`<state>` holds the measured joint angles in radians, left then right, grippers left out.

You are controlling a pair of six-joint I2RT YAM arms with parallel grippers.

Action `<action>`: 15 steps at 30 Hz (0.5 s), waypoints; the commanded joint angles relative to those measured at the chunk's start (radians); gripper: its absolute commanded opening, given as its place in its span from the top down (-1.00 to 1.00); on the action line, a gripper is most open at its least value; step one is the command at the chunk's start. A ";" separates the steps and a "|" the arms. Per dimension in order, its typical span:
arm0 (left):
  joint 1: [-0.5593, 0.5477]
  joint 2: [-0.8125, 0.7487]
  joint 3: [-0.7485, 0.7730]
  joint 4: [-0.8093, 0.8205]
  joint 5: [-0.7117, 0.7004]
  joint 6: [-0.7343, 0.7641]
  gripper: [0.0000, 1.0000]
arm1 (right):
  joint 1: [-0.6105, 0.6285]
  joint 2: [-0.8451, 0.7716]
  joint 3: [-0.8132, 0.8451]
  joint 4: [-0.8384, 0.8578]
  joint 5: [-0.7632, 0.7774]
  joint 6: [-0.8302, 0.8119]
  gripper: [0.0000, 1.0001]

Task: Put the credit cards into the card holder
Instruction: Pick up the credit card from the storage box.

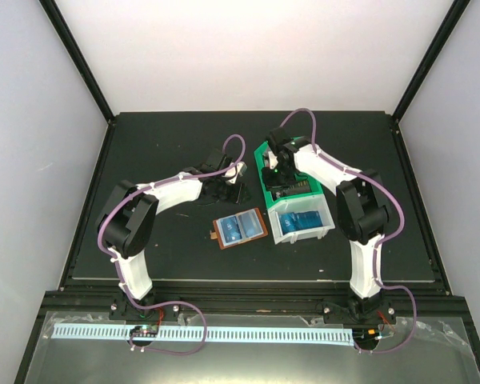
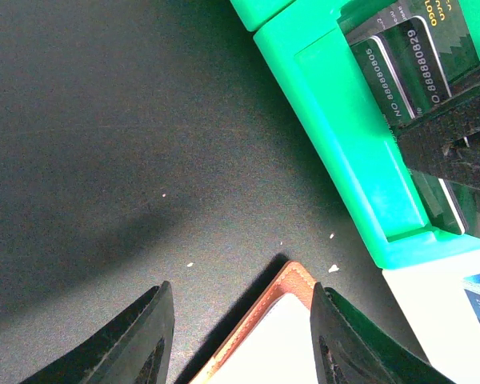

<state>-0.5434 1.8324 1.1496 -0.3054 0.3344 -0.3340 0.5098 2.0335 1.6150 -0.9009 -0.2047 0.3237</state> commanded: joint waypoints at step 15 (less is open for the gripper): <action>0.007 -0.009 0.010 0.003 -0.014 -0.001 0.03 | -0.008 -0.085 0.024 -0.030 0.014 0.031 0.78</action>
<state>-0.5434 1.8324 1.1496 -0.3054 0.3328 -0.3340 0.5083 2.0098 1.6192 -0.9184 -0.2028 0.3313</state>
